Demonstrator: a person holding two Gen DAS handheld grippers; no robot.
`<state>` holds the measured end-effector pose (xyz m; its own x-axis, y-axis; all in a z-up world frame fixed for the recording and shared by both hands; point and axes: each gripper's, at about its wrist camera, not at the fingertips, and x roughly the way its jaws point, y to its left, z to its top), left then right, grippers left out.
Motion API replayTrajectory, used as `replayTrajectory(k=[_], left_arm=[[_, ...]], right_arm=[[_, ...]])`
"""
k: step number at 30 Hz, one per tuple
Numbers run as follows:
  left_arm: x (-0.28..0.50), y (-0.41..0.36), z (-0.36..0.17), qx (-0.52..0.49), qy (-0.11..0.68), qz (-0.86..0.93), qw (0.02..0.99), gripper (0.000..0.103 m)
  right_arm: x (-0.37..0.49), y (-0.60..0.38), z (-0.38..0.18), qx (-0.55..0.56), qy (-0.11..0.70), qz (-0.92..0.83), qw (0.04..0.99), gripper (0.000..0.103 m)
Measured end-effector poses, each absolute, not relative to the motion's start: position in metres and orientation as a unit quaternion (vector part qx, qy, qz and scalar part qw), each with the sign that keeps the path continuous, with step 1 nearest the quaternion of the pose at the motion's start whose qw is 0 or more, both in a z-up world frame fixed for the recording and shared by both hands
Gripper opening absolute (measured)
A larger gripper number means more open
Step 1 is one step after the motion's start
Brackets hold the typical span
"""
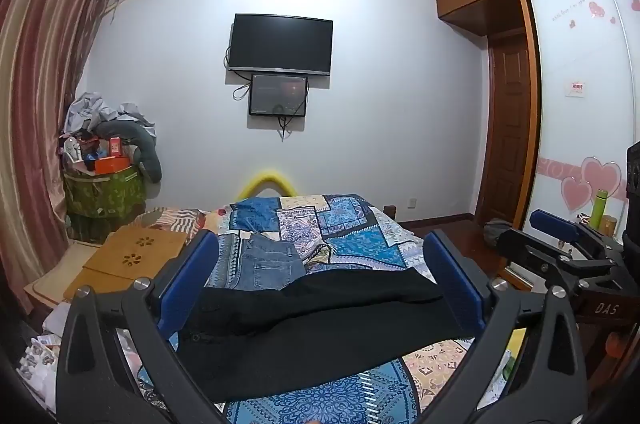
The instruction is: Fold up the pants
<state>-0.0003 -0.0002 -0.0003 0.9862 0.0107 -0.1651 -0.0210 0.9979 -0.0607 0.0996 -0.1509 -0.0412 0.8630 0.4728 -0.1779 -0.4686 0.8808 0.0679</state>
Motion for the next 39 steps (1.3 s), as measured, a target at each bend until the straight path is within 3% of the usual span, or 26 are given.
replayTrajectory(k=[39], left_arm=[[0.015,0.013,-0.001,-0.044,0.097,-0.002,0.994,0.103]], right_arm=[[0.097,-0.154,-0.042,0.018,0.1,0.235,0.967,0.103]])
